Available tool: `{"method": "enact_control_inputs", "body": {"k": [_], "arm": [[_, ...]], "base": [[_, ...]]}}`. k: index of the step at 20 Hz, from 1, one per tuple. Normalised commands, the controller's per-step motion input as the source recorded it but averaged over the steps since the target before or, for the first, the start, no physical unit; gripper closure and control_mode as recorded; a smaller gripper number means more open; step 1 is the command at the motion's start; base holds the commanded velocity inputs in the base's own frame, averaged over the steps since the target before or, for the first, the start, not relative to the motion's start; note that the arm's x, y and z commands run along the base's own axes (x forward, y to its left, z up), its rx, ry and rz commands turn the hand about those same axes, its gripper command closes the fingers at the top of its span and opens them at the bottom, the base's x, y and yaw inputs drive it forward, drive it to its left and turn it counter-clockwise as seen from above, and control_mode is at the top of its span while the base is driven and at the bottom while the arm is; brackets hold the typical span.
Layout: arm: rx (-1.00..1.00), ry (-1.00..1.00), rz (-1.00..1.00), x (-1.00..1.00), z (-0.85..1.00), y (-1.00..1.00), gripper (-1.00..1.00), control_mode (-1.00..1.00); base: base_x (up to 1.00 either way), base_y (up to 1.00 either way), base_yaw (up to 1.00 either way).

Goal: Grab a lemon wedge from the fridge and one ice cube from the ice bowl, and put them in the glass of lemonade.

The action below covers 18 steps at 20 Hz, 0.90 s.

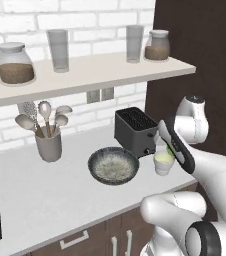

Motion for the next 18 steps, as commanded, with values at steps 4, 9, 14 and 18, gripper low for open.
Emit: {"method": "enact_control_inputs", "body": {"k": [4, 9, 14, 18], "arm": [[0.00, 0.00, 0.00, 0.09, -0.10, -0.04, 1.00, -1.00], [0.00, 0.00, 0.00, 0.14, -0.01, -0.01, 1.00, -1.00], [0.00, 0.00, 0.00, 0.11, -0.01, 0.00, 1.00, -1.00], [0.00, 0.00, 0.00, 0.12, 0.00, -0.01, 1.00, -1.00]], "base": [[0.00, 0.00, 0.00], [0.00, 0.00, 0.00], [0.00, 0.00, 0.00], [0.00, 0.00, 0.00]]}}
